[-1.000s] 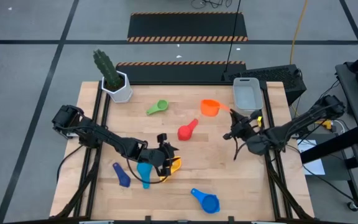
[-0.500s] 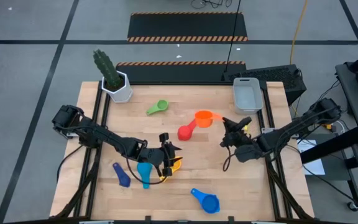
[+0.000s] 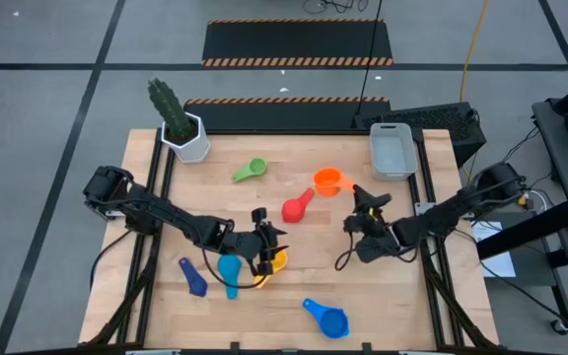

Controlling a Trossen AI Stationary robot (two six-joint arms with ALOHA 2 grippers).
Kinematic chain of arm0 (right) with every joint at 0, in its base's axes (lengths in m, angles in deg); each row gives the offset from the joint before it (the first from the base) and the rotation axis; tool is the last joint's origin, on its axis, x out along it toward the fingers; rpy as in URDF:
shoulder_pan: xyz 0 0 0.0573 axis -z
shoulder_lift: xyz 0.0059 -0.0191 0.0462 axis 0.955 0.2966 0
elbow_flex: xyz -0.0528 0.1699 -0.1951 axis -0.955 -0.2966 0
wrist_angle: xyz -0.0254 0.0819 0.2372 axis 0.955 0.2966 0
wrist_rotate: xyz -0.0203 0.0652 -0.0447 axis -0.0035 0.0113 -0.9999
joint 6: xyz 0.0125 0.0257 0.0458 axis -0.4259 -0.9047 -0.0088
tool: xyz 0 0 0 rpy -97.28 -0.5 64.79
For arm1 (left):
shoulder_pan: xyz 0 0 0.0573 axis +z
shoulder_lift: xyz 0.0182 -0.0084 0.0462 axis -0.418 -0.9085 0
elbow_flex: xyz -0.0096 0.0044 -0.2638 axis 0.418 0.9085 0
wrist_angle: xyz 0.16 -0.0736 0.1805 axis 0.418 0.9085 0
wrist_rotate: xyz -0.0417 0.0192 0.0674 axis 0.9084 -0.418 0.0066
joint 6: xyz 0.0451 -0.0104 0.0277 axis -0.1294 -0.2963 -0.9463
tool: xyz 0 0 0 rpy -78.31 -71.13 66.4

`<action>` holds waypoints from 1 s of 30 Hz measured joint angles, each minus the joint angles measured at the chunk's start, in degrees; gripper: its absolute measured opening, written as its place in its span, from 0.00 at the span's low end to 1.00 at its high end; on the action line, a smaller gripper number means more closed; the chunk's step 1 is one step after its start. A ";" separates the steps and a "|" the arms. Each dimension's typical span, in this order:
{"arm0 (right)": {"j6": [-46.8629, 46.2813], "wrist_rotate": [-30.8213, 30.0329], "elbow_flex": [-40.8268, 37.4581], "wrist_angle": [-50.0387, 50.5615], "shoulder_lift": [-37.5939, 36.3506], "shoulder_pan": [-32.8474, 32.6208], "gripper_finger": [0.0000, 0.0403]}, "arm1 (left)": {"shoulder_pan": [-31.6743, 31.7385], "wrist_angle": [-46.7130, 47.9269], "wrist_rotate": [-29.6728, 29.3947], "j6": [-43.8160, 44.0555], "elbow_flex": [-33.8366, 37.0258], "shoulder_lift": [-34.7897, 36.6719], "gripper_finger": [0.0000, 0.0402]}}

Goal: Nest measuring cups in basket
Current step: Put the orange measuring cup in the gray bin

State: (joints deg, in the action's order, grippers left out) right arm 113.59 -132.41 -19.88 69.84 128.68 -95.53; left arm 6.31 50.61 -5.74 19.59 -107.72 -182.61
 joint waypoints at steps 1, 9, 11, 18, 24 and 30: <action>0.00 0.02 0.00 -0.20 0.55 0.36 0.00 | 0.00 -0.42 0.00 0.17 0.37 -0.01 0.44; 2.53 -0.02 0.00 -0.11 2.38 3.69 0.00 | 0.00 -6.66 0.06 -0.35 2.17 -0.02 0.44; 4.53 -0.02 0.00 -0.18 2.38 3.89 0.00 | 0.00 -7.27 0.13 -0.49 2.17 -0.02 0.44; 5.53 -0.03 0.00 -5.49 -0.35 6.65 0.00 | 0.32 -10.43 0.33 -3.94 2.17 -0.02 0.44; 8.01 0.18 0.00 -14.71 -2.39 11.10 0.00 | 2.02 -11.52 0.15 -7.26 2.17 0.00 0.44; 10.21 8.47 0.00 -23.48 -4.70 18.90 0.00 | 5.28 -12.40 0.02 -12.86 2.19 4.54 0.44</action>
State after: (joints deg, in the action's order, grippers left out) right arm 123.79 -123.94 -19.88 46.36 123.98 -76.64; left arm 11.59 38.22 -5.72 6.73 -105.53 -178.07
